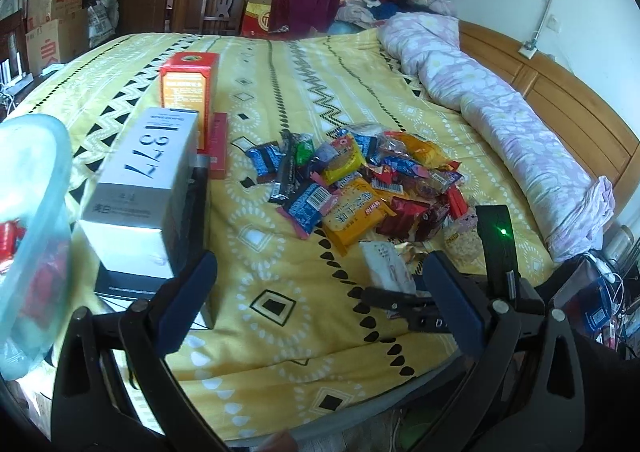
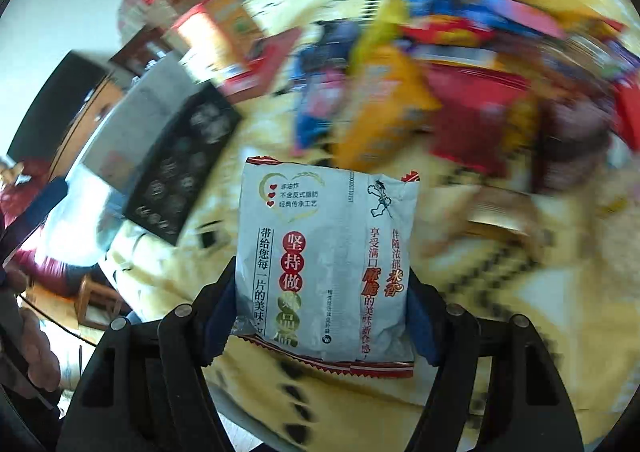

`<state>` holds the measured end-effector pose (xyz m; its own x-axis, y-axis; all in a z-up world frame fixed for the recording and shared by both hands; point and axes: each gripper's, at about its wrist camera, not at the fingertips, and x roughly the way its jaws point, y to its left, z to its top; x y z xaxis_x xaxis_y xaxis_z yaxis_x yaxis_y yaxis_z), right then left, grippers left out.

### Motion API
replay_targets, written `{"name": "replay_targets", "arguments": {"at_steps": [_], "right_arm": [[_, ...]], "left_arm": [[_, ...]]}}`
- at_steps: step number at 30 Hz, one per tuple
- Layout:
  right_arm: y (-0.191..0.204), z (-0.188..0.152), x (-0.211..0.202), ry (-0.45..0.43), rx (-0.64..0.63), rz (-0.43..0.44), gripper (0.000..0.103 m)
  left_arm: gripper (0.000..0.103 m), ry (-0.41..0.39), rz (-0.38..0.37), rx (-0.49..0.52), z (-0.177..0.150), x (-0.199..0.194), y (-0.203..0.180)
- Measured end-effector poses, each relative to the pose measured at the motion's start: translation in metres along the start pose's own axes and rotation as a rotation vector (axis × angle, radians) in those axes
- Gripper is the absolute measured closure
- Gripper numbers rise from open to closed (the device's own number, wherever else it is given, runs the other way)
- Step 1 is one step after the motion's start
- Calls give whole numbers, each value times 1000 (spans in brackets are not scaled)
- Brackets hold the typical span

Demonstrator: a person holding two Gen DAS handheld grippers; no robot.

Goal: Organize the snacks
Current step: 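Grasp the white printed snack packet with the right gripper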

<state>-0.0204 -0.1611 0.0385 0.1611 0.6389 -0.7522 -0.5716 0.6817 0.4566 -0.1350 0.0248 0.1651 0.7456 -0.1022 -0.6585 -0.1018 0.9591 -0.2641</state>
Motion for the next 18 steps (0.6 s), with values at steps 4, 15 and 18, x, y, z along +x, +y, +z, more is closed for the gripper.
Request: {"name": "replay_targets", "arguments": {"at_steps": [4, 15, 18], "right_arm": [[10, 1, -1, -7, -11, 10, 28], [17, 7, -12, -50, -11, 6, 27], [15, 6, -14, -52, -6, 9, 28]], "left_arm": [[0, -5, 10, -9, -1, -2, 4], [0, -9, 3, -1, -1, -2, 0], [0, -8, 5, -2, -2, -2, 0]]}}
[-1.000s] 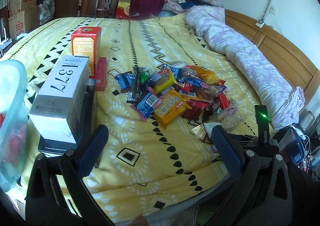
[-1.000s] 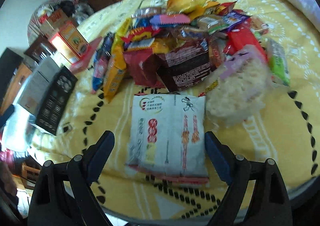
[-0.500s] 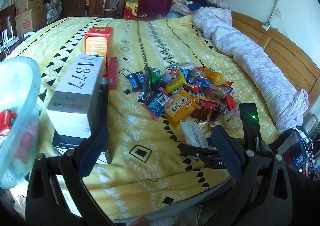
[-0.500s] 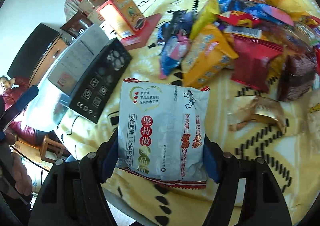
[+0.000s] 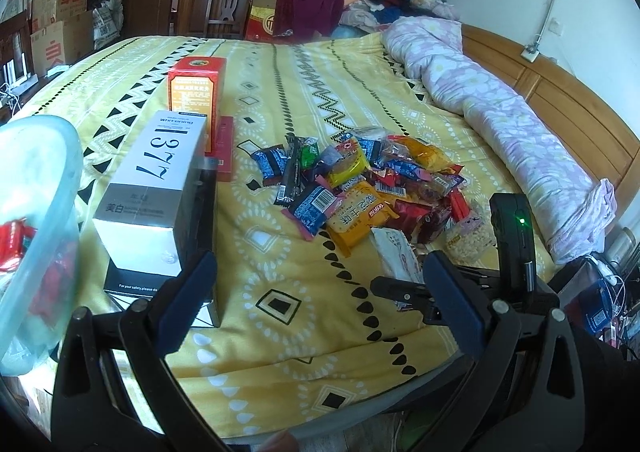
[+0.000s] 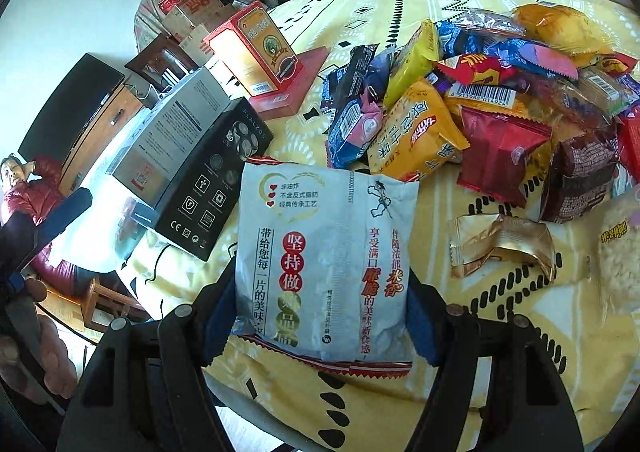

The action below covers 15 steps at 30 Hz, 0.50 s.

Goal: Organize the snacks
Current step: 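Grasp the white printed snack packet with the right gripper, then grasp the gold foil wrapper with the left gripper while the right holds the white packet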

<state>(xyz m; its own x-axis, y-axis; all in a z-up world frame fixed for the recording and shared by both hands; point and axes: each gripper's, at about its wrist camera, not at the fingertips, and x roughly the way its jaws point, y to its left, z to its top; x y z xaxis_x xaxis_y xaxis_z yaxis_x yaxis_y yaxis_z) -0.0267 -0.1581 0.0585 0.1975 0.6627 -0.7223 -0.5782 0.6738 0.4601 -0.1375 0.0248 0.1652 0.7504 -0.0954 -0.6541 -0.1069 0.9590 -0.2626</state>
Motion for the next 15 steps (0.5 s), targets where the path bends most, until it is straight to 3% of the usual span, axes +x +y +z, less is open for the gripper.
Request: {"name": "replay_targets", "arguments": {"at_steps": [15], "right_arm": [[-15, -1, -21, -37, 35, -1, 27]], "left_arm": [[0, 15, -13, 8, -2, 7, -5]]}}
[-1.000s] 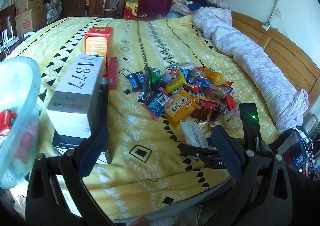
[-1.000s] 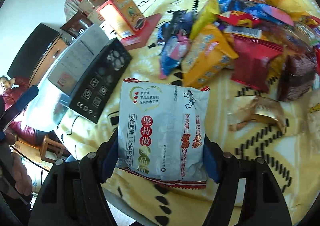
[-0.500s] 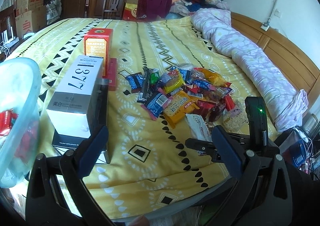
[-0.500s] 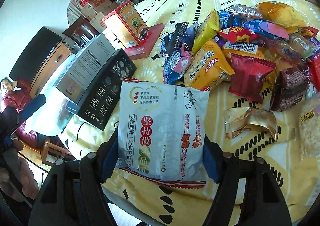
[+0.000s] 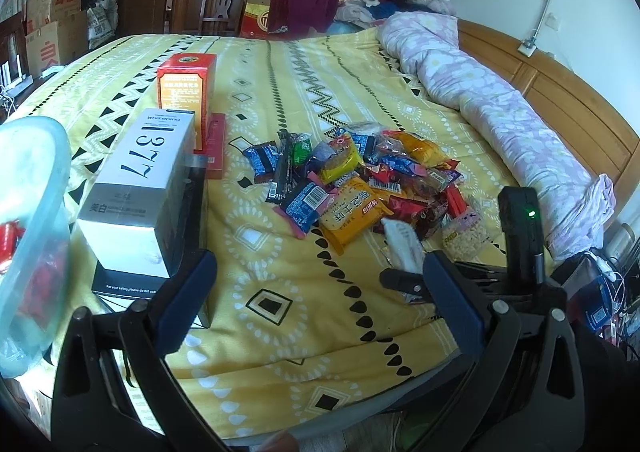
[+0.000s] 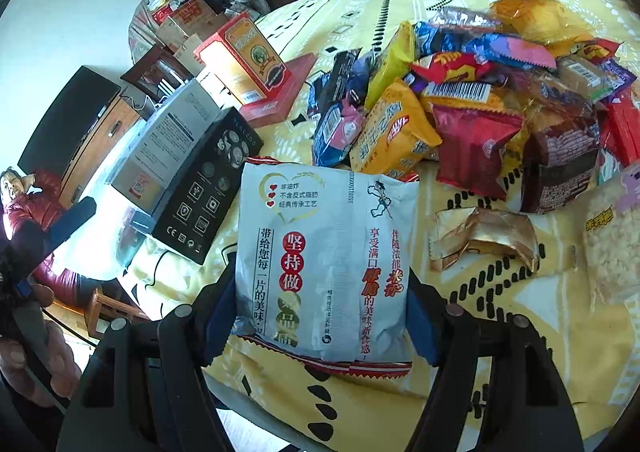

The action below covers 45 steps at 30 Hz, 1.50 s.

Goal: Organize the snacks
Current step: 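Grasp the gold foil wrapper with the left gripper while the right holds the white packet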

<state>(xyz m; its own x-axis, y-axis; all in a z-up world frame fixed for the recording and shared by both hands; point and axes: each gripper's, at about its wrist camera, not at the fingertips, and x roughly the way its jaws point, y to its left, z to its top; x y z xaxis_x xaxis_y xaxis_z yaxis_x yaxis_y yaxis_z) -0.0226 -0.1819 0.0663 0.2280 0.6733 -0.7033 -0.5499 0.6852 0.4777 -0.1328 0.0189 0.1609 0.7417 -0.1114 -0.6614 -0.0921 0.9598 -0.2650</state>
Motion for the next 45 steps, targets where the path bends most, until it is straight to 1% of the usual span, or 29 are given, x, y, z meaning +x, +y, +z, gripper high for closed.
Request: {"name": "replay_targets", "arguments": {"at_steps": [3, 6, 9, 11, 13, 15, 16, 17, 20, 22, 24, 25, 26, 28, 29, 30, 31, 32, 33, 34, 36, 38, 41, 43, 45], "right_arm": [[-5, 5, -28, -65, 7, -13, 27], [-22, 8, -67, -148, 38, -45, 27], [-39, 7, -94, -191, 67, -76, 27], [-51, 6, -107, -211, 90, -85, 27], [-62, 2, -117, -227, 113, -93, 27], [-70, -1, -122, -237, 136, -93, 27], [-75, -3, -124, -239, 147, -92, 27], [-80, -5, -125, -241, 157, -90, 27], [-91, -12, -128, -235, 180, -84, 27], [-101, -18, -132, -236, 194, -81, 27], [-109, -23, -134, -238, 210, -78, 27], [-113, -24, -135, -239, 220, -76, 27], [-116, -25, -134, -240, 227, -74, 27], [-122, -27, -134, -240, 237, -70, 27], [-125, -27, -134, -243, 251, -55, 27], [-125, -28, -134, -242, 254, -46, 27], [-125, -26, -132, -241, 249, -48, 27], [-124, -26, -131, -239, 244, -47, 27], [-123, -25, -130, -238, 241, -45, 27], [-123, -24, -129, -238, 240, -44, 27], [-123, -24, -129, -242, 240, -44, 27], [-124, -25, -130, -245, 245, -43, 27], [-123, -26, -129, -246, 244, -44, 27], [-123, -26, -128, -243, 243, -43, 27], [-123, -27, -126, -240, 244, -42, 27]], "left_arm": [[0, 10, -8, -12, 0, 4, 1], [0, 32, -27, -8, -2, 14, -4], [0, 95, -52, 22, -7, 39, -19], [0, 140, -79, 53, -11, 58, -31], [0, 212, -104, 75, -14, 82, -44], [0, 268, -128, 69, -15, 104, -53], [0, 283, -140, 76, -15, 113, -58], [0, 287, -152, 105, -15, 121, -64], [2, 312, -180, 214, -11, 145, -82], [7, 344, -212, 264, -9, 166, -90], [14, 383, -234, 295, -9, 186, -94], [17, 398, -243, 308, -11, 193, -97], [22, 406, -252, 323, -11, 198, -100], [26, 420, -270, 351, -15, 206, -108], [29, 425, -274, 364, -16, 211, -112], [32, 423, -271, 370, -17, 214, -115], [34, 418, -266, 369, -17, 217, -118], [38, 415, -264, 359, -17, 220, -120], [50, 416, -261, 349, -17, 223, -120], [55, 415, -259, 341, -18, 223, -121], [62, 410, -261, 336, -21, 220, -123], [64, 424, -249, 326, -28, 213, -126], [65, 449, -260, 261, -38, 198, -124], [59, 437, -258, 248, -43, 190, -121], [40, 413, -245, 274, -47, 182, -121]]}}
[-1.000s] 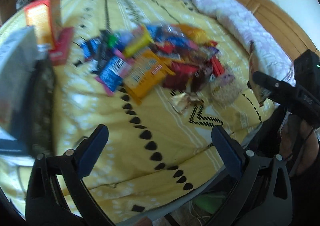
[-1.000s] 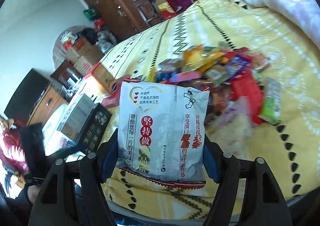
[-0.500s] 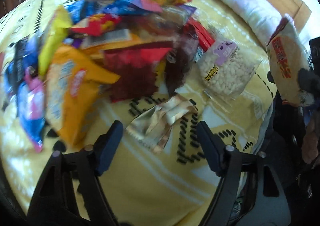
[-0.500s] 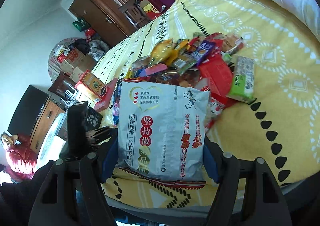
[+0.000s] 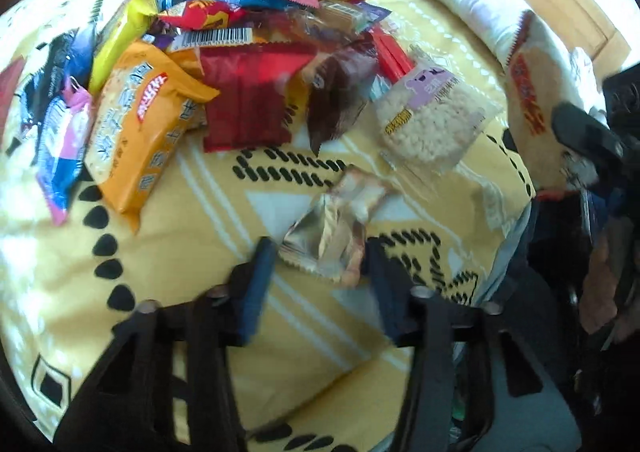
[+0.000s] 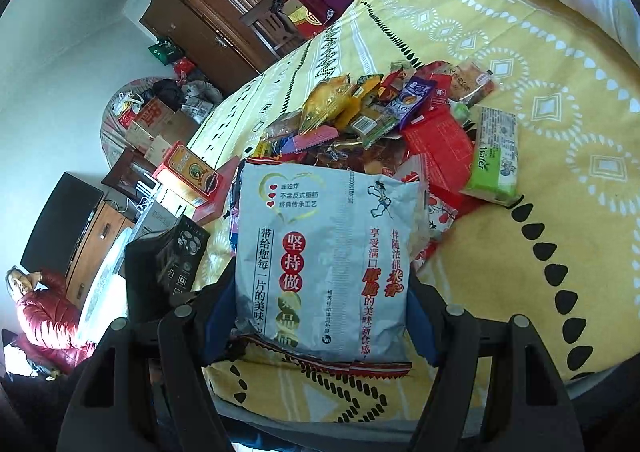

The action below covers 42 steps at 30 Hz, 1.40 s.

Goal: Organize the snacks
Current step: 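Grasp the gold foil wrapper with the left gripper while the right holds the white packet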

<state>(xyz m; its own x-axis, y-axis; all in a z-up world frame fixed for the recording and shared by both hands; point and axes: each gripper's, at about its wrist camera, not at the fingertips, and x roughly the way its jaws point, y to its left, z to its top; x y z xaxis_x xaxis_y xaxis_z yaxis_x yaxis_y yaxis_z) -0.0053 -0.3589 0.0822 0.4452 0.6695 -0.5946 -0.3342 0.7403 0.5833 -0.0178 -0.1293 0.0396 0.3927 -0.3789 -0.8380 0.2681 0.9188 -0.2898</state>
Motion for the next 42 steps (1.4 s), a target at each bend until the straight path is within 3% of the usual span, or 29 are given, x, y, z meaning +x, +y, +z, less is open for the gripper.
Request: {"name": "replay_targets", "arguments": {"at_steps": [3, 7, 10, 12, 13, 18, 24, 29, 33, 35, 39, 40, 42], "right_arm": [[0, 0, 0, -3, 0, 2, 27], [0, 0, 2, 0, 0, 2, 27], [0, -1, 2, 3, 1, 3, 27], [-1, -1, 1, 4, 3, 1, 27], [-1, 0, 1, 4, 3, 0, 27], [3, 1, 1, -1, -10, -9, 27], [30, 6, 3, -10, -74, -3, 27], [60, 5, 13, 1, -127, 20, 27], [77, -1, 21, 17, -159, 28, 27], [78, -5, 27, 31, -160, 31, 27], [77, -11, 31, 50, -156, 29, 27], [77, -12, 30, 51, -156, 28, 27], [74, -11, 28, 49, -153, 24, 27]], "left_arm": [[19, -66, 50, 30, -3, -17, 0], [19, -104, 26, 63, 11, -16, -2], [27, -64, -37, 81, 19, -1, -3], [60, -7, -53, 89, 21, 16, -6], [64, -6, -39, 94, 21, 20, -8], [66, -75, -43, 37, 21, 4, 0], [67, -214, -6, -31, 19, -48, 15], [68, -272, 87, -54, 5, -82, 35], [68, -252, 197, -63, -15, -79, 52], [67, -219, 211, -86, -25, -67, 65], [62, -138, 161, -155, -44, -46, 87], [58, -155, 143, -166, -45, -49, 87], [36, -178, 111, -175, -43, -56, 85]]}}
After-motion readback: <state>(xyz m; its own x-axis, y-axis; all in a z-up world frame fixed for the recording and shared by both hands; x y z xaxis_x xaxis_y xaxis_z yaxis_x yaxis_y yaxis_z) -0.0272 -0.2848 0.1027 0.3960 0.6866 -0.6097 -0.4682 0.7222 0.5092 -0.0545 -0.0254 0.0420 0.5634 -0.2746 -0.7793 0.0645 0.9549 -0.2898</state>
